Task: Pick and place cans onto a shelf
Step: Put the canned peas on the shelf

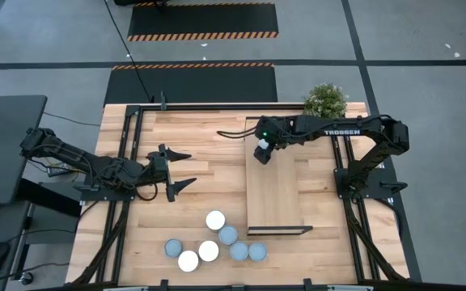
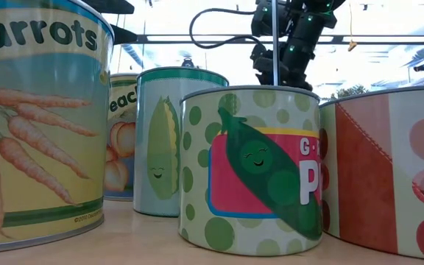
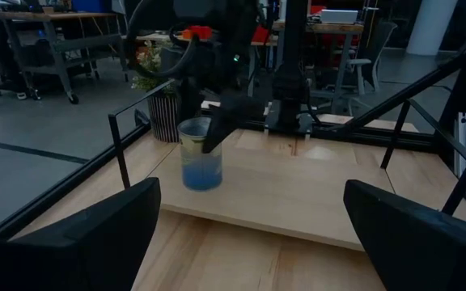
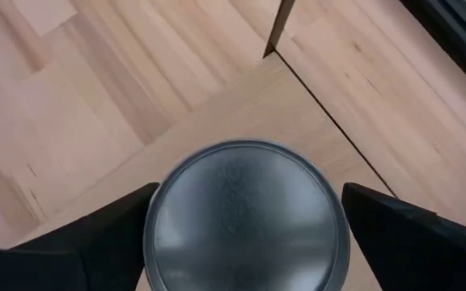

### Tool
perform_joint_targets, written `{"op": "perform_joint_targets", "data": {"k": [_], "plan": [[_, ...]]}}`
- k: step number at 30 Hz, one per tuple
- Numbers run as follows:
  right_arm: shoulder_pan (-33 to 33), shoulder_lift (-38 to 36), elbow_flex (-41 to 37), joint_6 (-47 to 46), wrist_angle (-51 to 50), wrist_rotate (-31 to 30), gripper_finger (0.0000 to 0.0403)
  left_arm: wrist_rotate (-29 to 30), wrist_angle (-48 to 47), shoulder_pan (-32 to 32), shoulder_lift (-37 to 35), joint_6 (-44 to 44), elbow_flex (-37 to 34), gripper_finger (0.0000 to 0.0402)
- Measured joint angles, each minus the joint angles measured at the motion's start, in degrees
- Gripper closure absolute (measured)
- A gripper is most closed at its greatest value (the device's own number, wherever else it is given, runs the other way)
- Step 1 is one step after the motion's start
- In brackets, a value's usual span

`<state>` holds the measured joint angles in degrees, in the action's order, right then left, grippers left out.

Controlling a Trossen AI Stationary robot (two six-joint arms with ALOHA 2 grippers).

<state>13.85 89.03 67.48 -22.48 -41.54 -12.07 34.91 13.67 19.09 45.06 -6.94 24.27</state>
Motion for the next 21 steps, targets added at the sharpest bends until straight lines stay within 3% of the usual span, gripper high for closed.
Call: {"op": "perform_joint_targets", "data": {"k": [5, 14, 21], "plan": [[0.0, 0.0, 0.0, -0.1, 0.0, -0.6, 0.0020, 0.0, 0.0, 0.0, 0.0, 0.0, 0.0, 0.0005], [0.0, -0.1, 0.1, 2.0, -2.2, 0.3, 0.0078, 0.0, 0.0, 0.0, 0.0, 0.0, 0.0, 0.0005], [0.3, -0.1, 0.1, 18.9, -1.8, 9.7, 0.0068, 0.0, 0.0, 0.0, 0.0, 0.0, 0.0, 0.0005]]}}
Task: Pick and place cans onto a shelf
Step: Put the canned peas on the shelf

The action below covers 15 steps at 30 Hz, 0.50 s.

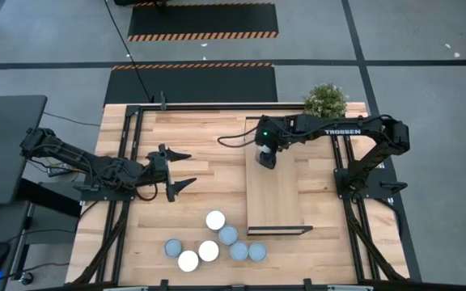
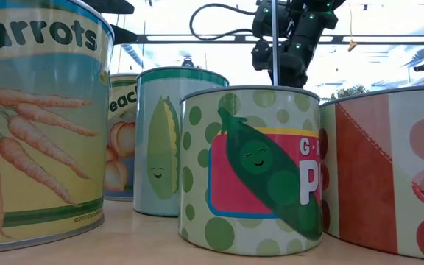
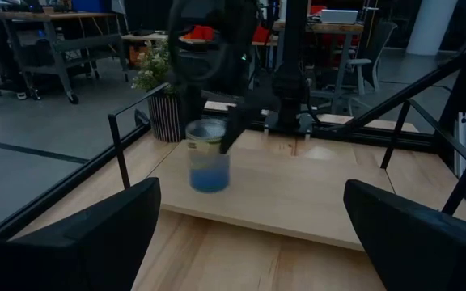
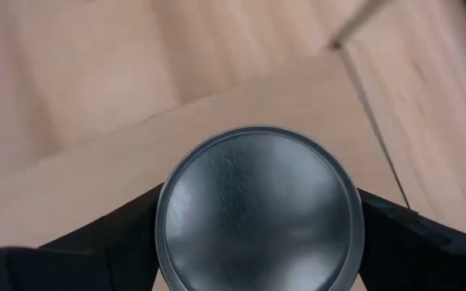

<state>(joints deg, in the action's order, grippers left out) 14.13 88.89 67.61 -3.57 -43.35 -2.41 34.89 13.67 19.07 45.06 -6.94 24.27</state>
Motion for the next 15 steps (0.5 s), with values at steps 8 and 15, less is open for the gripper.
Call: {"op": "perform_joint_targets", "data": {"k": [8, 15], "plan": [[0.0, 0.0, 0.0, 17.5, 0.6, 4.0, 0.0070, 0.0, 0.0, 0.0, 0.0, 0.0, 0.0, 0.0005], [-0.1, 0.1, -0.2, 16.8, 0.6, 1.7, 0.0034, 0.0, 0.0, 0.0, 0.0, 0.0, 0.0, 0.0005]]}}
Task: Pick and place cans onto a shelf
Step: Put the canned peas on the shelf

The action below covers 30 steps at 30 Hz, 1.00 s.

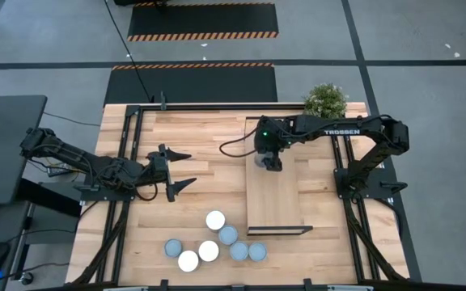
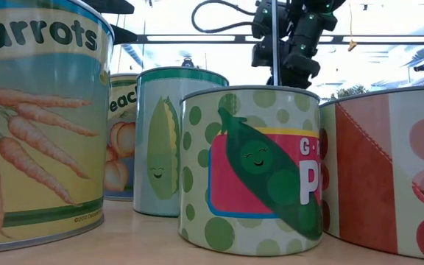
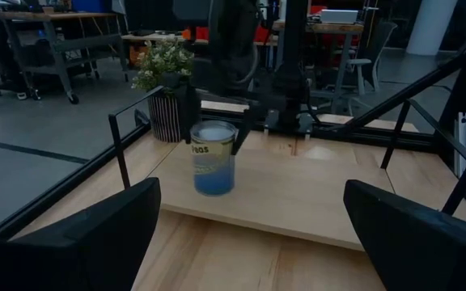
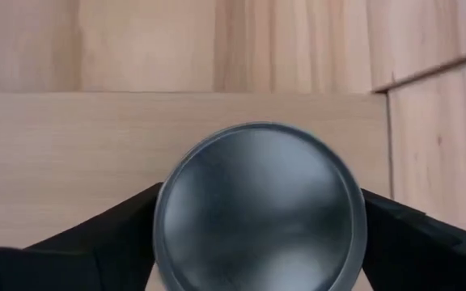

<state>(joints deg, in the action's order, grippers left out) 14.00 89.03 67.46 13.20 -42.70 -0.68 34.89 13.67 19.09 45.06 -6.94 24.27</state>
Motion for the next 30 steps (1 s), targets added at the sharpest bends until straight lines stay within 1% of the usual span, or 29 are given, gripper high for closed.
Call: {"op": "perform_joint_targets", "data": {"k": [4, 9, 17, 20, 23, 30], "plan": [[-0.5, 0.0, 0.0, -1.4, -0.4, -0.3, 0.0009, 0.0, 0.0, 0.0, 0.0, 0.0, 0.0, 0.0005], [-1.5, 0.0, 0.0, -4.9, 0.2, -0.5, 0.0012, 0.0, 0.0, 0.0, 0.0, 0.0, 0.0, 0.0005], [-2.4, 0.0, 0.0, -18.4, 3.2, -4.7, 0.0016, 0.0, 0.0, 0.0, 0.0, 0.0, 0.0, 0.0005], [-2.4, 0.0, 0.0, -24.1, 3.1, -7.8, 0.0016, 0.0, 0.0, 0.0, 0.0, -0.2, 0.0, 0.0005], [-2.4, 0.0, 0.0, -27.0, 1.0, -10.0, 0.0024, 0.0, 0.0, 0.0, 0.0, -0.2, 0.0, 0.0005], [-2.4, 0.0, 0.0, -27.4, -0.9, -10.1, 0.0069, 0.0, 0.0, 0.0, 0.0, -0.3, 0.0, 0.0005]]}}
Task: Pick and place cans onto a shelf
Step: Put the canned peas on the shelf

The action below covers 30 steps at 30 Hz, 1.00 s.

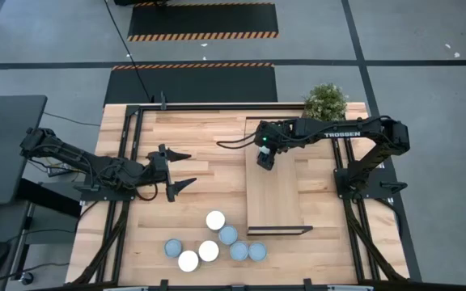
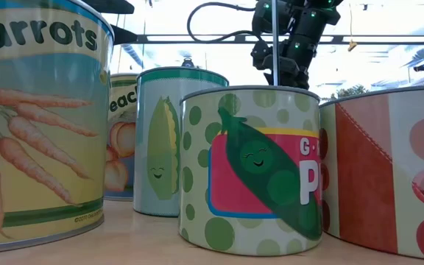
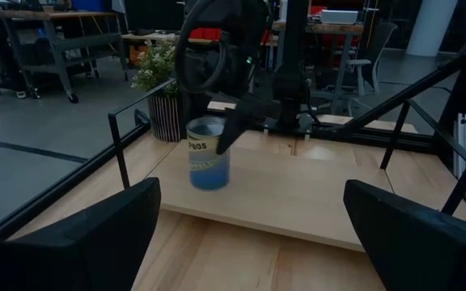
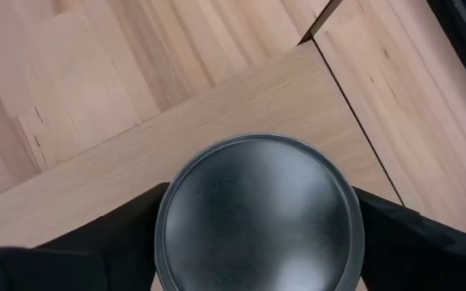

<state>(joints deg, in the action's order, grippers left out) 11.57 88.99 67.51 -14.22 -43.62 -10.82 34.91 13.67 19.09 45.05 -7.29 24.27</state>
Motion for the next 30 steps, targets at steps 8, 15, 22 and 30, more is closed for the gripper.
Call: {"op": "perform_joint_targets", "data": {"k": [8, 15, 22, 30], "plan": [[0.4, -0.2, 0.1, 11.0, -1.3, 4.2, 0.0069, 0.0, 0.0, 0.0, 0.0, 0.0, 0.0, 0.0005], [0.6, -0.3, 0.3, 25.5, -2.5, 7.9, 0.0070, 0.0, -0.1, 0.0, 0.0, 0.0, 0.0, 0.0005], [0.6, 0.0, 0.0, 23.3, -1.7, 5.4, 0.0047, 0.0, -0.2, 0.0, 0.0, 0.0, 0.0, 0.0005], [0.6, 0.1, -0.1, 17.0, -1.6, 5.1, 0.0017, 0.0, -0.2, 0.0, 0.0, 0.0, 0.0, 0.0005]]}}
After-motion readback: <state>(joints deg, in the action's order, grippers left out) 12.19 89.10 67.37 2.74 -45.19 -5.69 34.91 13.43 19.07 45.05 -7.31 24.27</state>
